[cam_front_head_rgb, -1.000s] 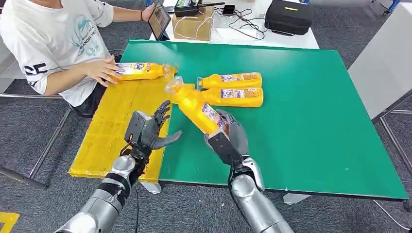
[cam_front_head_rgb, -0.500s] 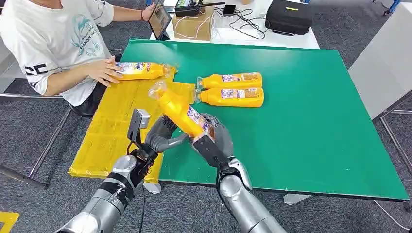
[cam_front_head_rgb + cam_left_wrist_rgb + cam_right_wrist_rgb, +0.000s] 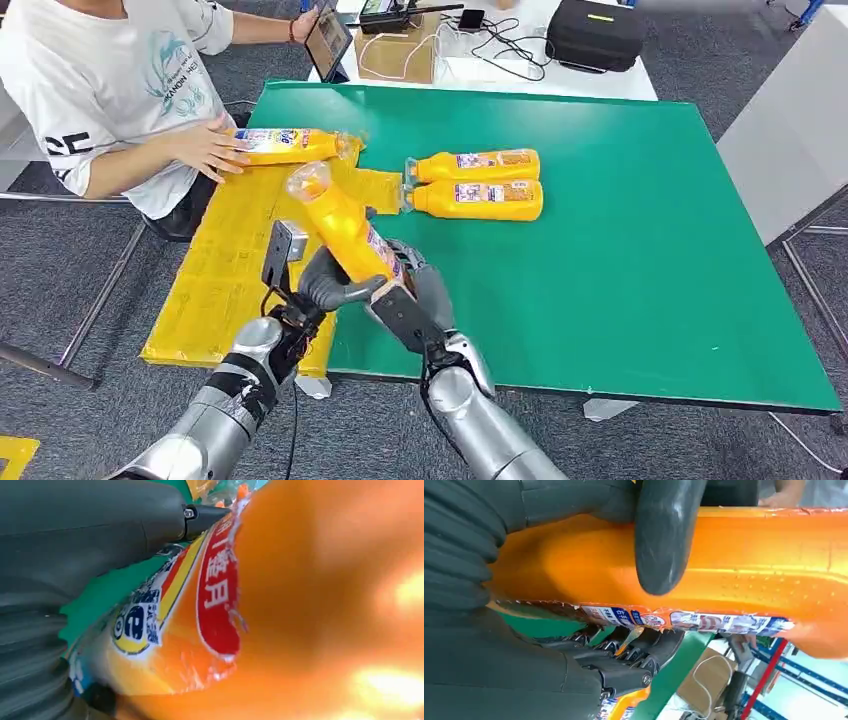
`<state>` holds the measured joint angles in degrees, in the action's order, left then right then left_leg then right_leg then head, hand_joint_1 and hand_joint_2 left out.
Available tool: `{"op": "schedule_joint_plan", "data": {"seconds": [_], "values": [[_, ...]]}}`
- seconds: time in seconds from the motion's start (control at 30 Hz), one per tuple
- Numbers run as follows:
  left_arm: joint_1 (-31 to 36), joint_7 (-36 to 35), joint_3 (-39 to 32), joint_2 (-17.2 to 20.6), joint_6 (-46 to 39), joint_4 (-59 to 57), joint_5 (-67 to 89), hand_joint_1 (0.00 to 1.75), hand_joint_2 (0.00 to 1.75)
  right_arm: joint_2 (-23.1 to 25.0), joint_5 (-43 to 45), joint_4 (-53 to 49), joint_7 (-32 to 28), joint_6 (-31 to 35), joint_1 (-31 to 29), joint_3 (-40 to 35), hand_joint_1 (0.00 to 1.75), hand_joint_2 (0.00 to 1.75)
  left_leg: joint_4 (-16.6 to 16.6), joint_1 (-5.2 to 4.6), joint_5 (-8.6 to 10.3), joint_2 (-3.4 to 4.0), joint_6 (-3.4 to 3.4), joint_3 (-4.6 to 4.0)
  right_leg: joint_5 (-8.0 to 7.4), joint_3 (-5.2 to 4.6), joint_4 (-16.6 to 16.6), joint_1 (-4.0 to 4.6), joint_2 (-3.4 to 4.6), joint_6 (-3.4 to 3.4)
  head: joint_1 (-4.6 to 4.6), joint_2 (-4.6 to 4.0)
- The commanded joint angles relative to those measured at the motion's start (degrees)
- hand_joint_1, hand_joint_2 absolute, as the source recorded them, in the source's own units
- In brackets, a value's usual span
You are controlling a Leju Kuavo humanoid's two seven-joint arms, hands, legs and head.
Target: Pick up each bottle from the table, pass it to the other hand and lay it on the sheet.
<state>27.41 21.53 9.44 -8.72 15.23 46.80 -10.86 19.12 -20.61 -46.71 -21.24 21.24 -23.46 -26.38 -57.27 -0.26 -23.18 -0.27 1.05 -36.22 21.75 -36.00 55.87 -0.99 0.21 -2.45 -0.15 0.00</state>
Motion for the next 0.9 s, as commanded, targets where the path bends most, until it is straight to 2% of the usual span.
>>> {"op": "schedule_joint_plan", "data": {"seconds": [0.03,0.13,0.17,0.2,0.23,0.37,0.4,0.57,0.67,0.7,0.77,0.83,0.9], "values": [[3.97,-0.22,1.46,0.0,-0.35,-4.98,-0.47,0.0,1.75,0.07,-0.49,4.01,-0.28,-0.3,-1.82,-4.8,1.75,1.75,-0.01,0.07,-0.08,-0.04,-0.07,0.19,0.09,0.22,-0.02,0.08,-0.06,0.09,0.02,0.0],[3.87,0.27,1.06,-0.11,-1.18,-4.5,-1.1,0.0,1.75,-0.55,-0.52,3.53,0.33,0.23,-1.37,-5.82,1.75,1.75,-0.01,0.07,-0.06,-0.02,-0.06,0.13,0.07,0.16,-0.02,0.07,-0.05,0.07,0.0,0.0],[3.4,0.47,1.11,0.04,-1.53,-3.56,-1.2,0.0,1.75,-0.94,-0.34,3.71,1.48,0.36,-1.25,-6.15,1.55,1.75,-0.06,0.12,-0.17,-0.05,-0.1,0.31,0.18,0.37,0.01,0.14,-0.1,0.13,0.0,0.0],[2.74,0.89,0.44,-0.16,-1.83,-2.47,-1.86,1.75,1.75,-1.2,0.04,3.63,1.6,0.63,-1.02,-5.95,0.26,1.75,-0.01,0.08,-0.09,-0.05,-0.07,0.21,0.11,0.24,-0.02,0.09,-0.08,0.09,0.0,0.0],[2.04,0.97,0.2,-0.05,-1.76,-1.29,-2.25,1.75,1.75,-1.45,-0.1,3.52,1.4,1.72,-0.85,-5.81,0.0,1.75,-0.06,0.12,-0.17,-0.06,-0.09,0.3,0.18,0.35,0.01,0.13,-0.1,0.12,0.02,0.02],[0.63,0.53,-3.04,0.53,-4.43,1.95,-4.52,1.75,1.75,-3.09,2.03,-0.5,1.26,3.48,0.99,-3.01,0.0,1.75,0.0,0.11,-0.18,-0.02,-0.09,0.37,0.17,0.41,-0.05,0.12,-0.07,0.12,0.0,0.02],[0.61,0.52,-3.74,0.84,-5.09,2.35,-4.74,1.75,1.75,-3.6,2.36,-1.79,1.3,3.89,1.58,-2.28,0.0,1.75,0.03,0.05,-0.06,-0.02,-0.05,0.15,0.07,0.17,-0.06,0.06,-0.05,0.07,0.0,0.0],[1.23,1.23,-6.55,2.97,-9.2,1.96,-3.87,1.75,1.75,-5.73,3.24,-5.26,1.5,3.92,3.12,-0.19,0.0,1.75,-0.02,0.11,-0.19,0.01,-0.08,0.35,0.16,0.4,-0.04,0.13,-0.02,0.11,0.0,0.0],[2.44,3.47,-7.68,4.41,-14.09,0.12,1.18,1.75,1.75,-6.26,3.69,-8.0,1.48,3.67,4.45,1.51,0.0,1.75,-0.07,0.14,-0.26,-0.01,-0.13,0.47,0.25,0.53,0.03,0.16,-0.07,0.17,0.02,0.0],[2.9,3.55,-8.16,4.91,-15.13,-0.58,2.21,1.75,1.75,-6.59,3.57,-8.6,1.48,3.93,4.63,1.78,0.0,1.75,0.0,0.06,-0.09,-0.04,-0.08,0.18,0.1,0.21,-0.01,0.07,-0.07,0.1,0.0,0.0],[3.85,4.71,-8.7,6.12,-17.86,-1.91,5.54,1.75,1.75,-6.99,3.65,-9.67,1.24,4.01,4.97,2.52,0.0,1.75,-0.08,0.14,-0.23,-0.05,-0.13,0.4,0.24,0.45,0.05,0.16,-0.1,0.17,0.0,0.0],[5.95,5.05,-7.16,8.26,-24.65,-5.0,13.48,1.75,1.75,-7.34,4.02,-11.52,0.72,4.38,5.57,3.54,0.0,1.75,0.0,0.07,-0.07,-0.03,-0.07,0.14,0.07,0.17,-0.03,0.08,-0.06,0.08,0.02,0.0],[8.26,5.1,-5.73,10.04,-27.34,-9.05,19.07,1.75,1.75,-7.71,4.17,-13.02,0.71,3.81,5.93,4.06,0.0,1.75,-0.02,0.08,-0.08,-0.02,-0.09,0.17,0.1,0.19,0.0,0.09,-0.06,0.1,0.0,0.02]]}}
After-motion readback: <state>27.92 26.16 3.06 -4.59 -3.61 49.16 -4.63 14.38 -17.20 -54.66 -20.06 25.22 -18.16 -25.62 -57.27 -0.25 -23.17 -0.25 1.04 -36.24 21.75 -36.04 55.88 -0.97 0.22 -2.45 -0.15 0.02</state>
